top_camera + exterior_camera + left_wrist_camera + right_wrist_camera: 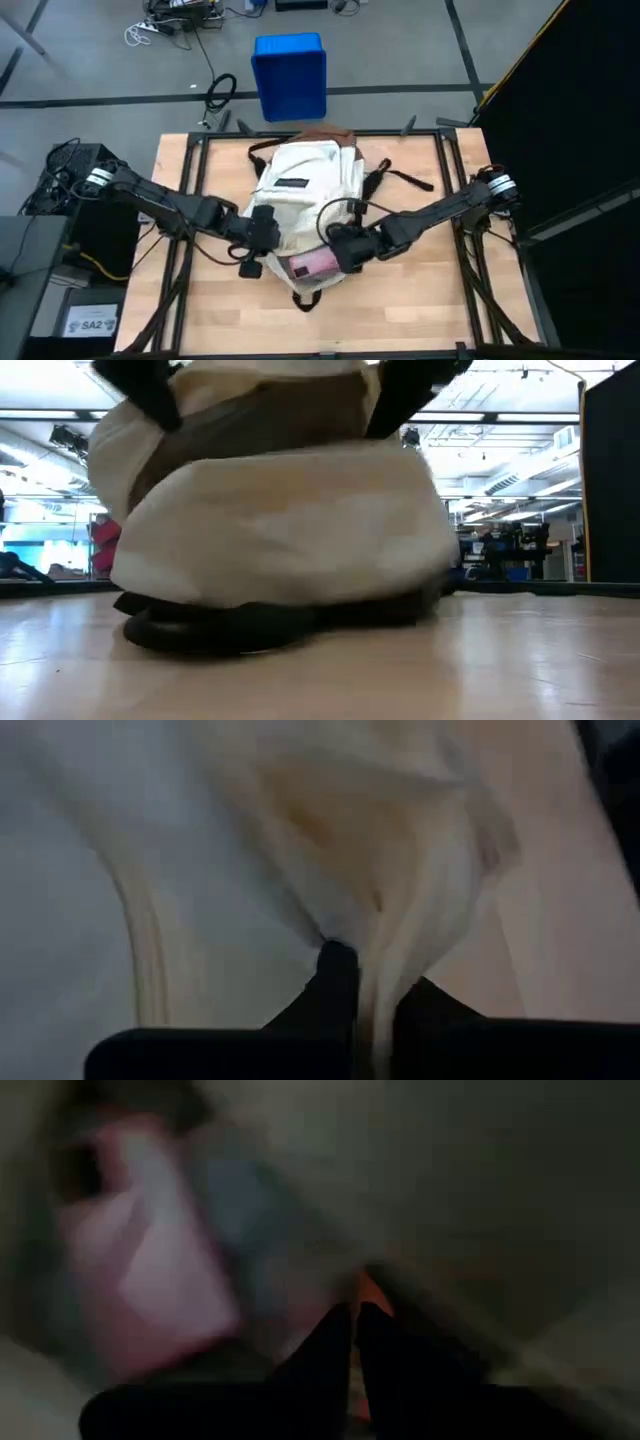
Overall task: Unpack backpack
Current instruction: Close the white backpack
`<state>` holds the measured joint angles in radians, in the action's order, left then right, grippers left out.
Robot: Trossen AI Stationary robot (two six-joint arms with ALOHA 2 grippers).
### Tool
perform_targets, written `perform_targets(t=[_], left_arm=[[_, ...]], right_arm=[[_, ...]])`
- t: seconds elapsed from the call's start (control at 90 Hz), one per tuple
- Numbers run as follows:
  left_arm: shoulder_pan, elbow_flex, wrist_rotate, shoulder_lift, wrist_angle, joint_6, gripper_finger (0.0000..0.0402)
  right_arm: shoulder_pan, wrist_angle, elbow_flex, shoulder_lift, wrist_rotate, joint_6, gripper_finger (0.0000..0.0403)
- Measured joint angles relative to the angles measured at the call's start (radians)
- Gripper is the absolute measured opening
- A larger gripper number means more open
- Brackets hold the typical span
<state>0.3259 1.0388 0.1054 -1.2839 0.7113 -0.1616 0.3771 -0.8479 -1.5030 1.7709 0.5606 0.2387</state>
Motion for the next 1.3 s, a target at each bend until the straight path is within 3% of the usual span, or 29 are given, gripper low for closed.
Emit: perform_targets(t=[0.111,0.211,0.411,0.567,0.678,0.778,1.022,1.2,1.3], left_arm=[[-0.010,-0.009,0.036,0.000,-0.021,0.024,0.0000],[-0.011,-0.009,0.044,0.000,-0.046,0.059,0.0000],[0.019,-0.017,0.031,-0.010,-0.062,0.073,0.0000],[0.061,-0.031,0.006,-0.052,-0.061,0.075,0.0000],[0.086,-0.031,-0.005,-0.081,-0.078,0.103,0.0010],[0.103,-0.031,-0.013,-0.080,-0.114,0.134,0.0039],[0.116,0.026,-0.043,-0.078,-0.106,0.208,0.0147],[0.115,0.122,-0.041,-0.077,-0.044,0.210,0.0215],[0.116,0.148,0.046,-0.076,-0.062,0.214,0.0234]], right_arm=[[0.035,0.035,-0.001,0.004,-0.235,-0.024,0.0000],[0.065,0.032,-0.001,0.003,-0.271,-0.023,0.0000],[0.122,-0.089,-0.001,-0.040,-0.046,0.059,0.0000],[0.134,-0.231,-0.001,-0.066,0.237,0.187,0.0000],[0.106,-0.246,-0.001,-0.069,0.310,0.228,0.0000],[0.059,-0.185,-0.001,-0.059,0.266,0.196,0.0000],[-0.044,0.035,0.094,-0.056,0.033,0.002,0.0000],[-0.069,0.022,0.119,-0.056,0.007,0.002,0.0000],[-0.069,0.022,0.119,-0.056,-0.013,-0.020,0.0000]])
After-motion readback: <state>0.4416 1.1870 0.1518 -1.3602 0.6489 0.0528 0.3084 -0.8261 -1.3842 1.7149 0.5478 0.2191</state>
